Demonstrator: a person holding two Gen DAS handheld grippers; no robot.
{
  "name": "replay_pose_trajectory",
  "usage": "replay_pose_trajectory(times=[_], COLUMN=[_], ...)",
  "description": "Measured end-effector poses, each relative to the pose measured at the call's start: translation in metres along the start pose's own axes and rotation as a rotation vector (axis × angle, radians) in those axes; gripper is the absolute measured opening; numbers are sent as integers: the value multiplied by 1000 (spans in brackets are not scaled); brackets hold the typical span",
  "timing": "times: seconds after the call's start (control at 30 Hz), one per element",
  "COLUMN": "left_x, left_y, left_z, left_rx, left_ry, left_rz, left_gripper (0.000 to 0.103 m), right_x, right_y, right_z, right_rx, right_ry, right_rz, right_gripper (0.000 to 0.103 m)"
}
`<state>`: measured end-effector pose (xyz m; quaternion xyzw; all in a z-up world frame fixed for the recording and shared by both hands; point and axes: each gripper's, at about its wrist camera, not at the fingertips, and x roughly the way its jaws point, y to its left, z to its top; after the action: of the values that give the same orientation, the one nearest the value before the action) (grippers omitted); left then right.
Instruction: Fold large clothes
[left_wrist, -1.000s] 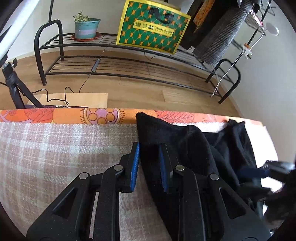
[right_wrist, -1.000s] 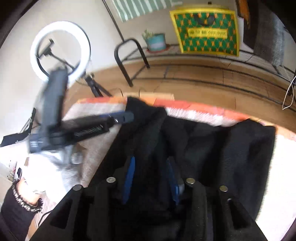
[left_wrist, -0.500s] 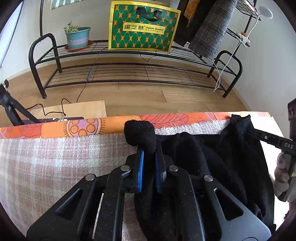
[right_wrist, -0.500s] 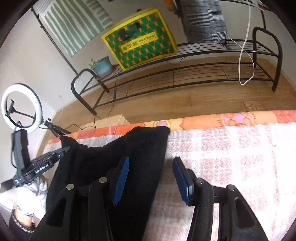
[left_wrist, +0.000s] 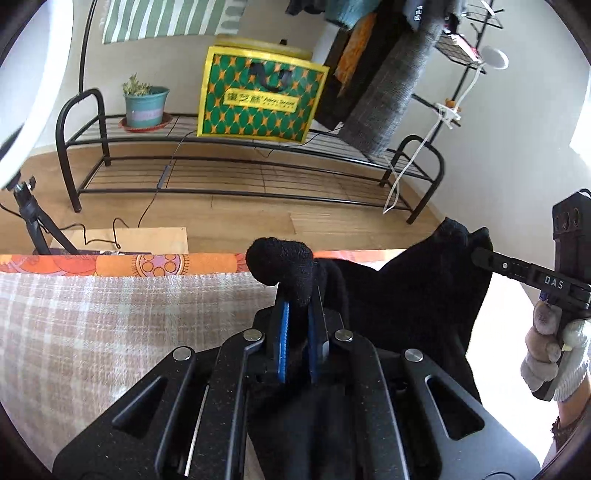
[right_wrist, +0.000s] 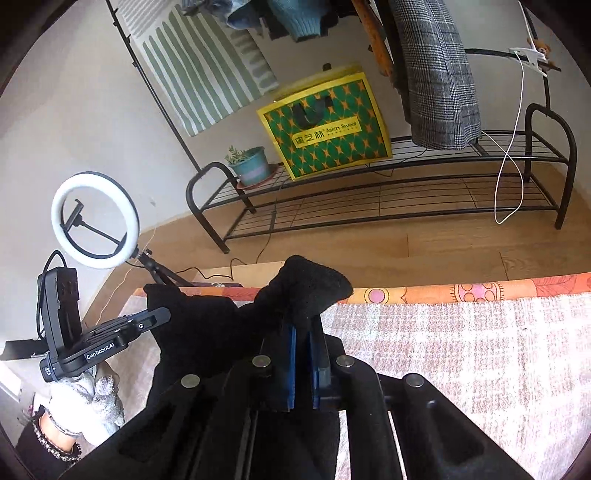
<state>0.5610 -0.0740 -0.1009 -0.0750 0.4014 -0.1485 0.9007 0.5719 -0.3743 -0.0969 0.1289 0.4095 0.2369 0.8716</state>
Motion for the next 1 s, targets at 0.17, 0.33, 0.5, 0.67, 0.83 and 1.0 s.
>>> replay_pose_trajectory(times=[0.17, 0.33, 0.5, 0.67, 0.83, 1.0], left_x=[-46, -92, -138, -174, -191, -199], left_y=[-25, -48, -72, -90, -92, -91], left_z=[-11, -33, -70, -121, -179, -225], left_rx=[40, 60, 98, 124, 139, 190], left_ry=[-20, -27, -18, 13, 56, 75], left_rz=[-10, -22, -39, -36, -15, 43], left_gripper=[6, 6, 6, 6, 6, 6], right_x=[-47, -92, -140, -170, -182, -184], right_y=[23, 55, 90, 116, 129, 134], right_z=[-14, -37, -79, -134, -195, -245], right_rx=[-28, -76, -133, -178, -208, -271], right_ry=[-12, -2, 21, 64, 118, 146], right_rz=[27, 45, 55, 31, -17, -132], right_gripper=[3, 3, 3, 3, 3, 3])
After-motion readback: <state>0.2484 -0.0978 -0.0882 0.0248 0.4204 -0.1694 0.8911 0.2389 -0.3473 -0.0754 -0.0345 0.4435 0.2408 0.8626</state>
